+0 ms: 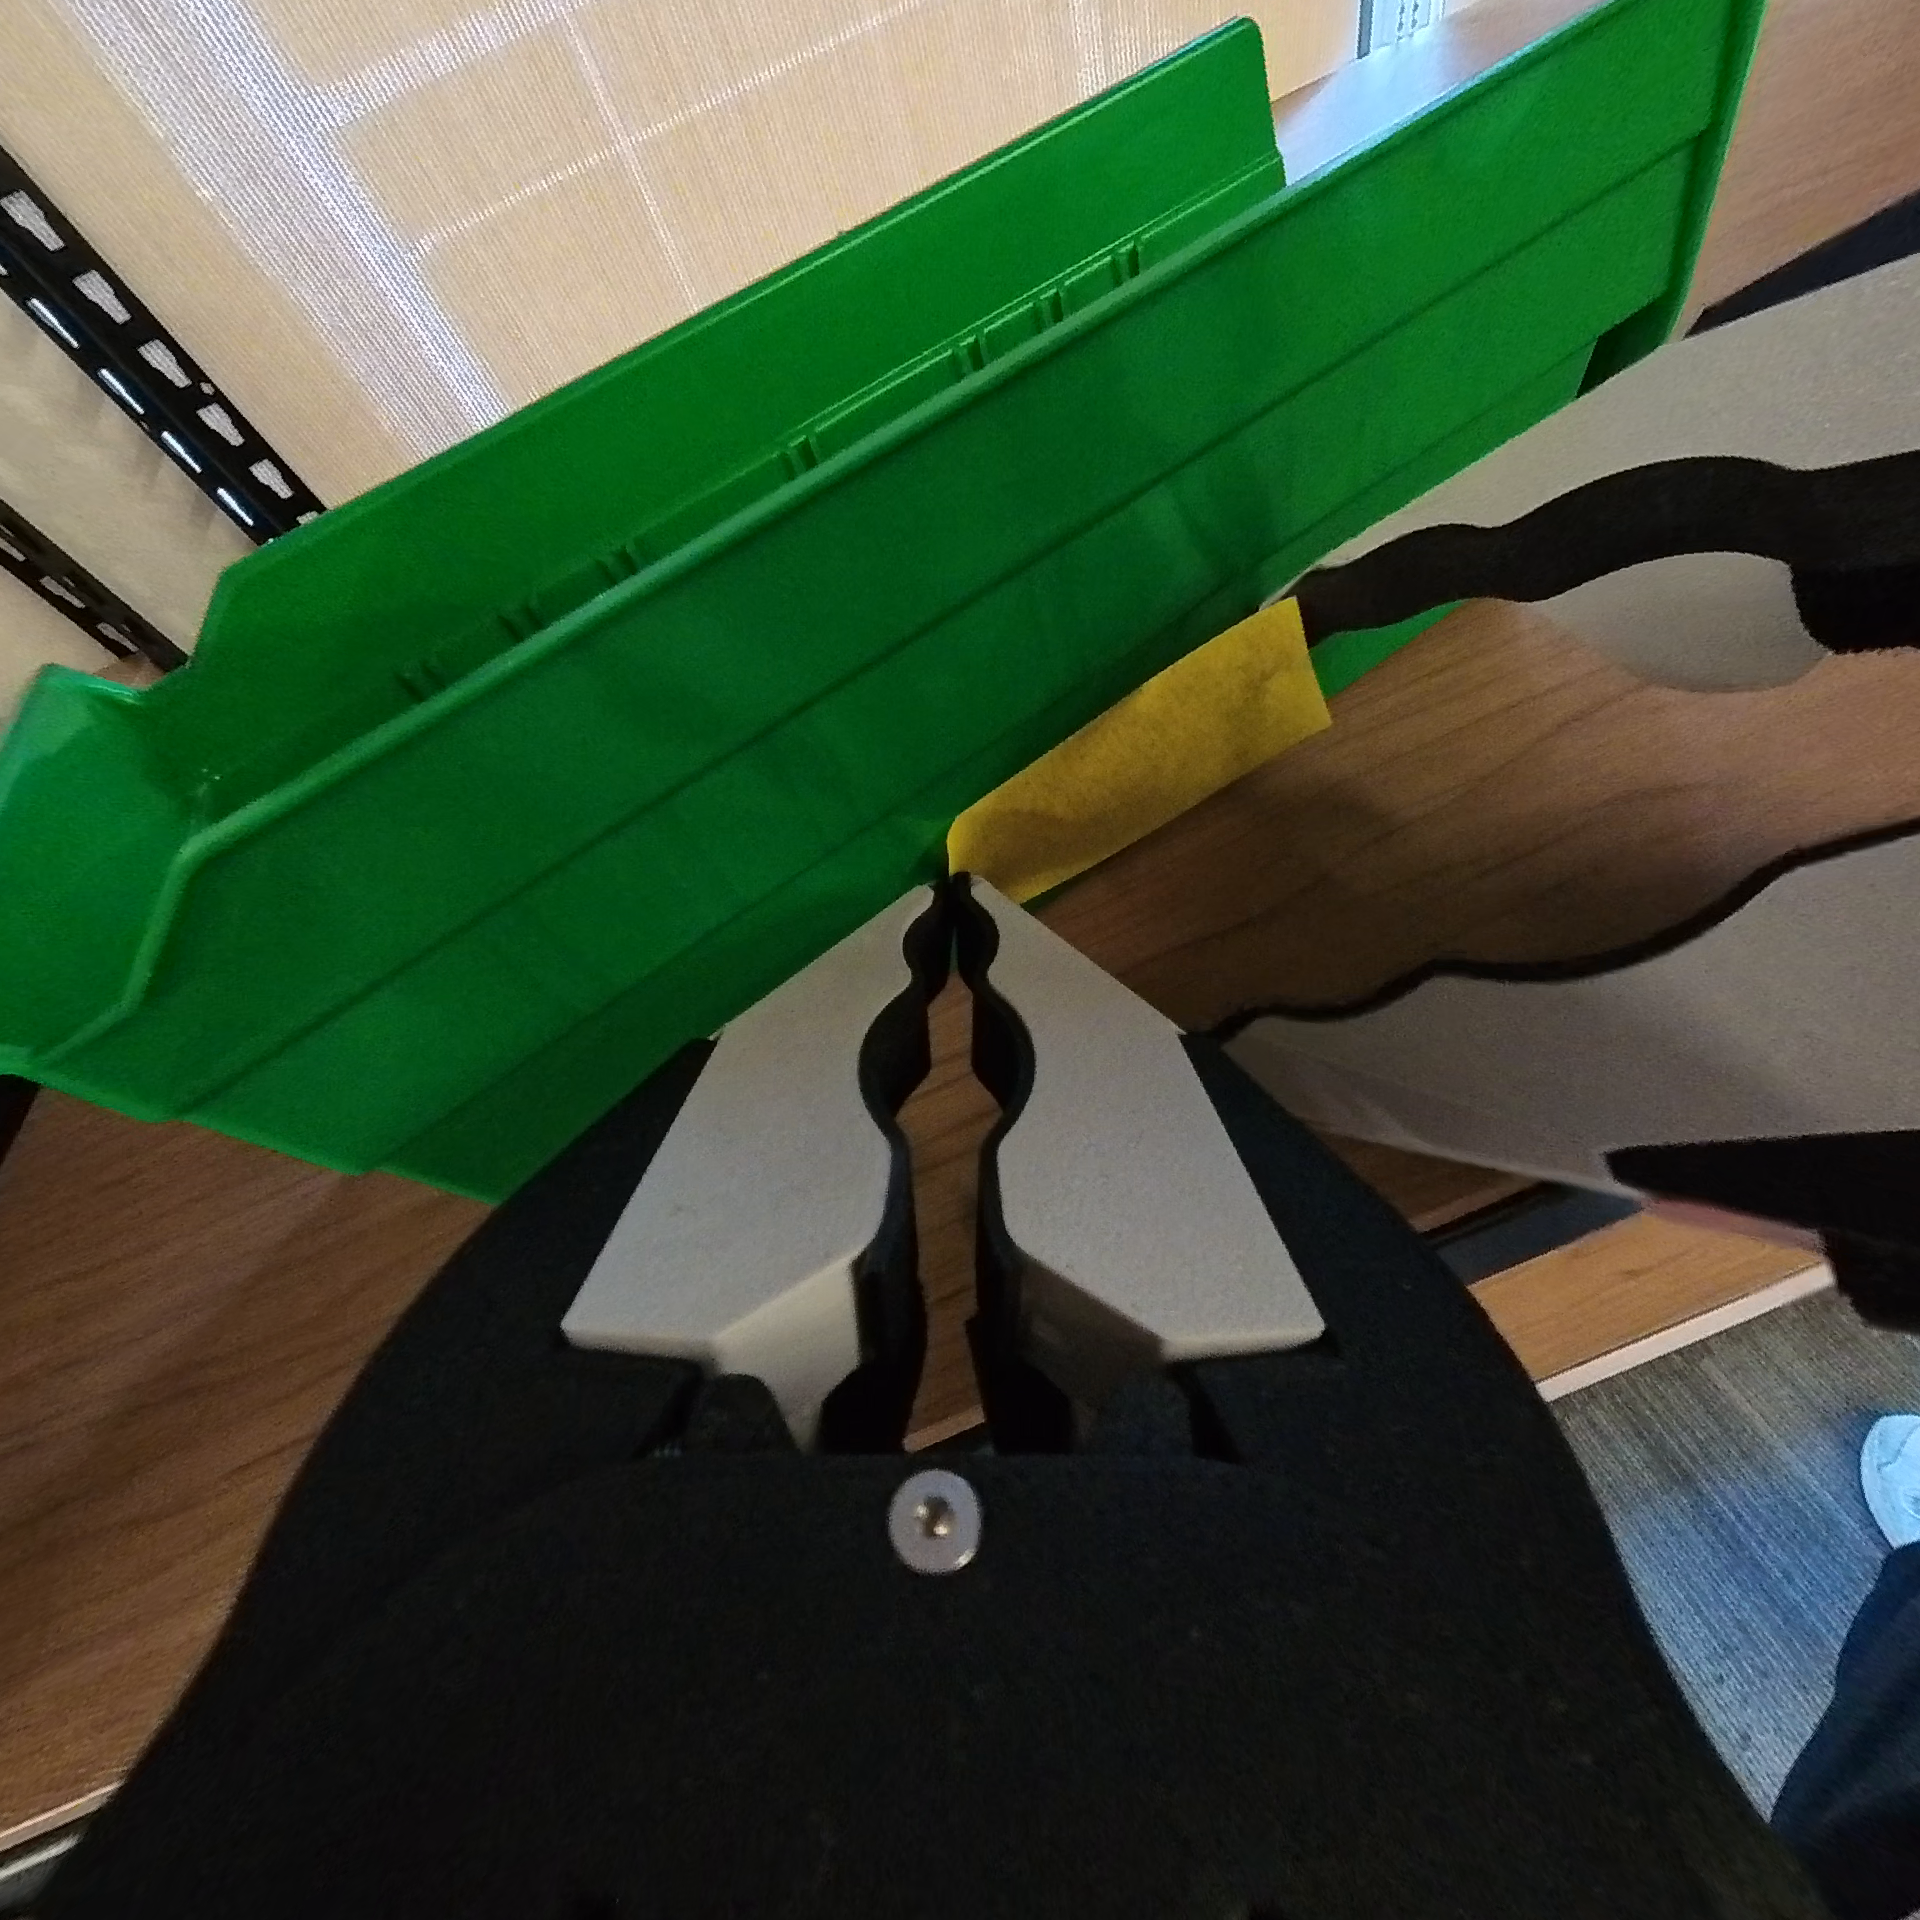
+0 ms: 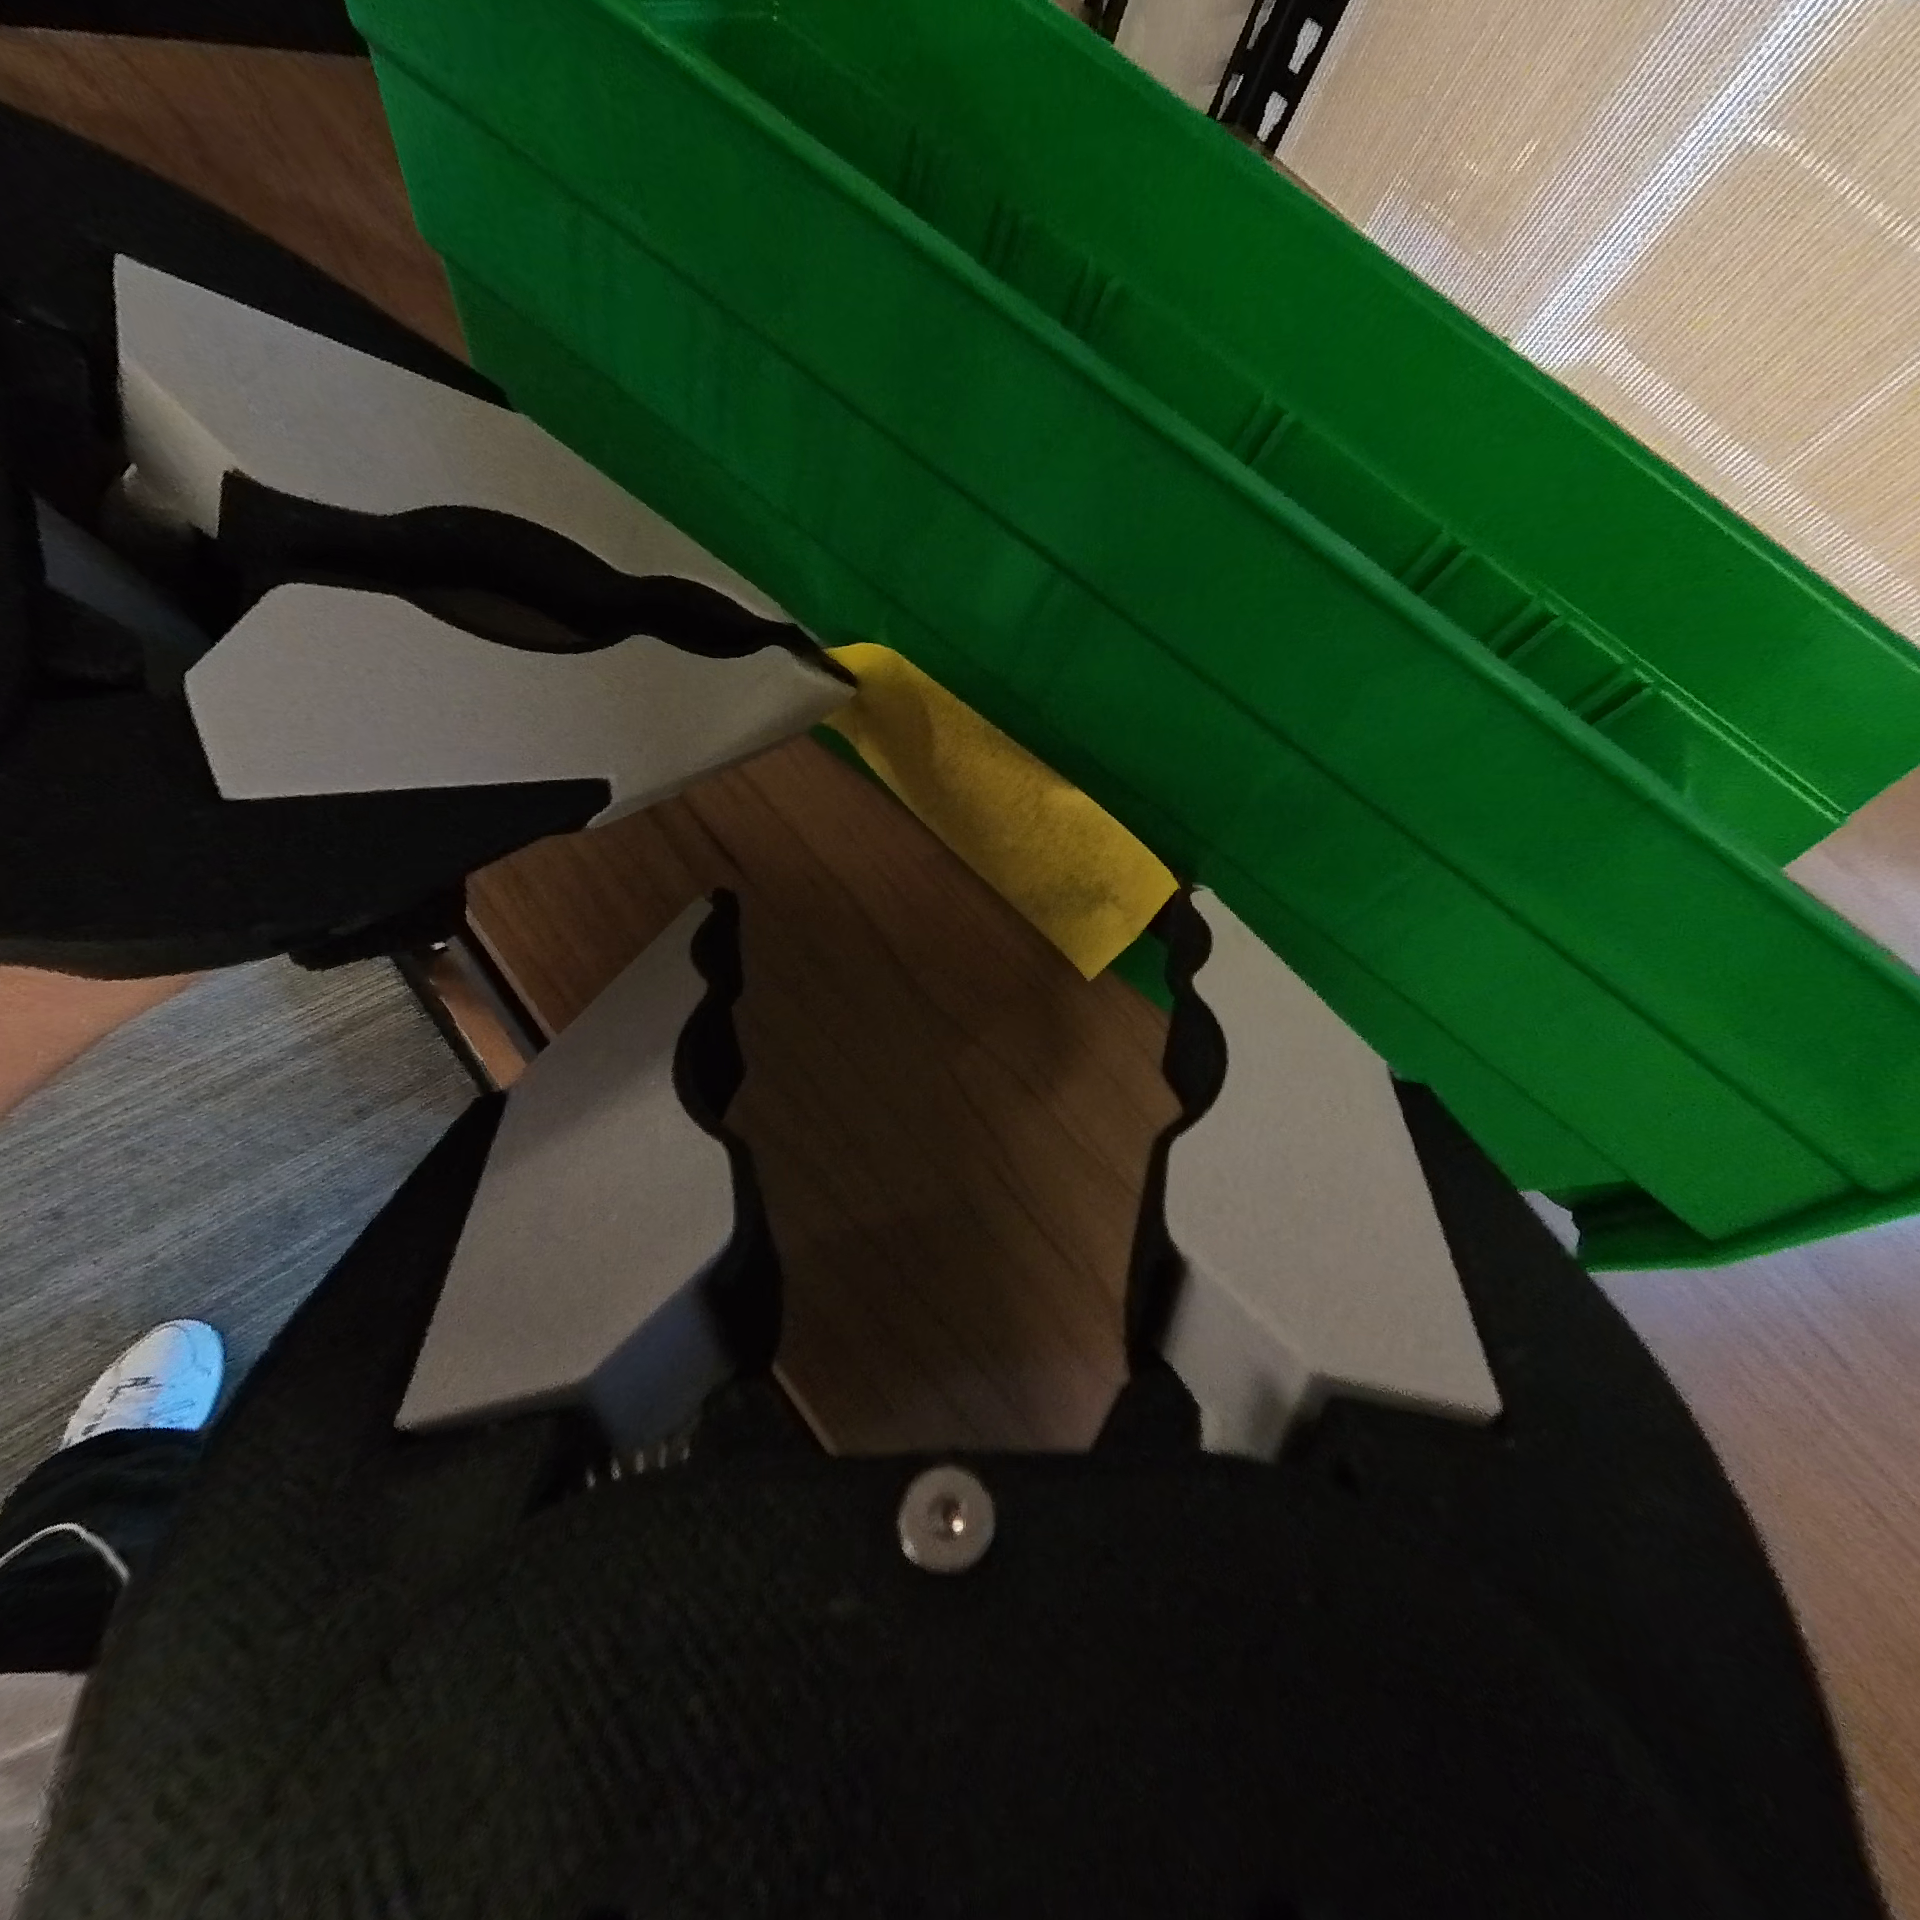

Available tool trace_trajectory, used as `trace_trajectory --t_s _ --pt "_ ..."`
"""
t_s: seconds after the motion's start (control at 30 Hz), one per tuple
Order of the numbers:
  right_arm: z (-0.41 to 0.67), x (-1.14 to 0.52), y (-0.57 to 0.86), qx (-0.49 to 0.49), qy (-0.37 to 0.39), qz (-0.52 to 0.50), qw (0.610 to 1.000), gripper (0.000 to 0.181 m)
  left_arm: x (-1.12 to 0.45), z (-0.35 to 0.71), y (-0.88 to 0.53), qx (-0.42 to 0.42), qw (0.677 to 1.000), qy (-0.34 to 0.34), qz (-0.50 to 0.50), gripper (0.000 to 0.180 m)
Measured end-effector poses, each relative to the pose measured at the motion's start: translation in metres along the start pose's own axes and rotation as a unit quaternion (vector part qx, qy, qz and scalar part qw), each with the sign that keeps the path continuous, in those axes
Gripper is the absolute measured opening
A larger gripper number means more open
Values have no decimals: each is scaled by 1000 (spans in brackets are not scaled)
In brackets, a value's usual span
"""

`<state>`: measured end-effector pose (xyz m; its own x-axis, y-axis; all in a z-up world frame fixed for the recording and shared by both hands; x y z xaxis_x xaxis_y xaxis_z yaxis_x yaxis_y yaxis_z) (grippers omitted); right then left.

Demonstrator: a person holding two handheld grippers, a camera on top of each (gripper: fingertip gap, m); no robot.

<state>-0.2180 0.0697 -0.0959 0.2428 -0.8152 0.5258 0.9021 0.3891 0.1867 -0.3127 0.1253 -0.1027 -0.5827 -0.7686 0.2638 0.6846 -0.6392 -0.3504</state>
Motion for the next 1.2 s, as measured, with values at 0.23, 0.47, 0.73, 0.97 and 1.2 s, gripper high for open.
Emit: trace_trajectory --t_s 0.23,0.47,0.73,0.97,1.2 --pt "-3 -4 -4 0 -3 -4 1000 93 0 0 0 3 1000 1 -2 0" --pt "-7 0 6 -30 -9 -13 999 109 -1 -1 -4 4 1000 -2 4 0" --pt "8 24 -6 70 26 -26 997 94 -1 -1 -3 -4 1000 0 5 0" --pt "69 30 4 310 -42 50 949 78 0 -1 -1 -27 1000 2 13 0" --pt "72 -14 23 370 -188 81 906 82 1 -1 0 -41 999 8 23 0"
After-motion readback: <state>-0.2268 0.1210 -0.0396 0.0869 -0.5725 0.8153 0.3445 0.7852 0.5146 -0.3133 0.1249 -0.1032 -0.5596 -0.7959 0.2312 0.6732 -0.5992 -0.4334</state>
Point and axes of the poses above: each gripper's, where its closed fingertips meet, x back along the fingers, z out of its top, y = z × x across the jaws, the point moved 9 cm from there along x, back along the fingers, and after that the axes turned 13 degrees about z, right-handed, at the moved point
